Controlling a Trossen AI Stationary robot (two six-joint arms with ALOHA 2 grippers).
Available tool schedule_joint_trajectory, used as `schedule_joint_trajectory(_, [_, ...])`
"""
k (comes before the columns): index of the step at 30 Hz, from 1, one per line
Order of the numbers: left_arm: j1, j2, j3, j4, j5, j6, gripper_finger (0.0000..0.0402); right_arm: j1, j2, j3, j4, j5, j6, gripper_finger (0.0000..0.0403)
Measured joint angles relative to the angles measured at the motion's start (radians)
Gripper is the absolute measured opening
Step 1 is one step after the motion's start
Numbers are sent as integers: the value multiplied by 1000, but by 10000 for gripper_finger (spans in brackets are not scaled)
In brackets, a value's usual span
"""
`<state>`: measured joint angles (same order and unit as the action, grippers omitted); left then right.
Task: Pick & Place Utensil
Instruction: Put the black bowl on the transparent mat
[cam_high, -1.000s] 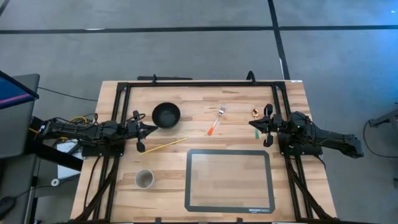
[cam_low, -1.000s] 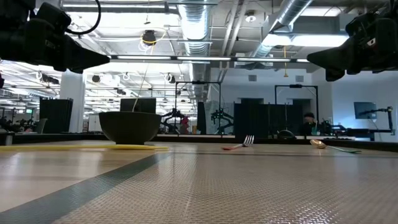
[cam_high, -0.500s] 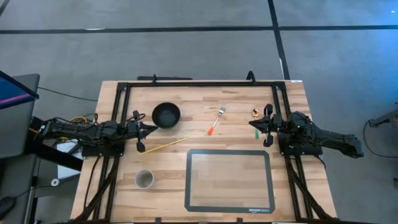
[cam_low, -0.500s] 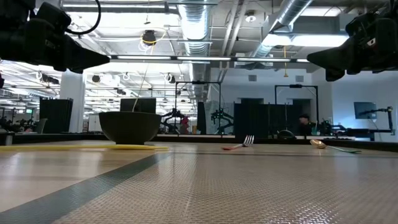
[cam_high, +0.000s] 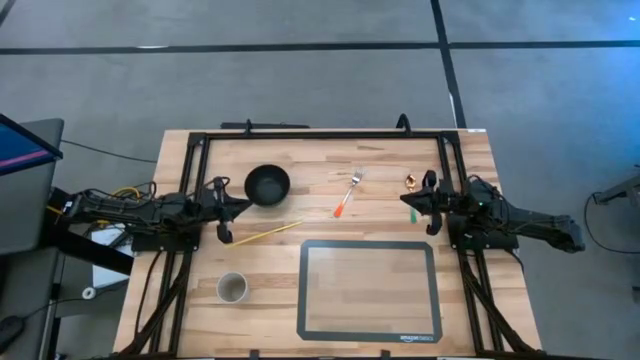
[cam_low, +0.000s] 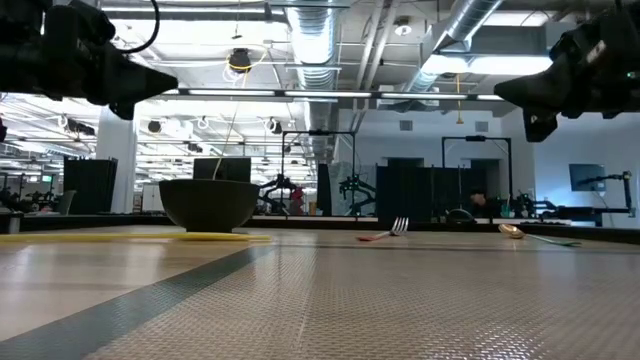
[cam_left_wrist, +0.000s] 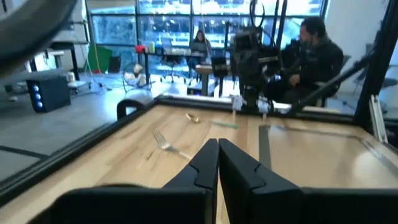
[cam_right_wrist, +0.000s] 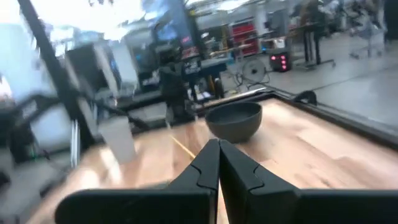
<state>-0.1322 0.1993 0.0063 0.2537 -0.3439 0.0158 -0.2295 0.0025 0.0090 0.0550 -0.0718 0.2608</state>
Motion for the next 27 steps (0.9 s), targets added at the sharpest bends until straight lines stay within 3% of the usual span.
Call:
schedule_joint_trajectory(6, [0, 0, 0, 67, -2, -13, 12, -1, 0, 0, 4, 55, -31, 1])
schedule_joint_trajectory(13, [18, 97, 136, 73, -13, 155, 35, -1, 0, 0, 78, 141, -32, 1])
schedule_joint_trajectory(16, [49, 200, 214, 43, -22, 195, 66, -2, 0, 0, 102, 172, -32, 1])
schedule_joint_trajectory(21, [125, 432, 342, -158, -22, 213, 130, -1, 1, 0, 97, 174, -27, 5])
schedule_joint_trajectory(27, [184, 710, 386, -244, 7, 182, 192, -1, 4, 0, 69, 178, -24, 39])
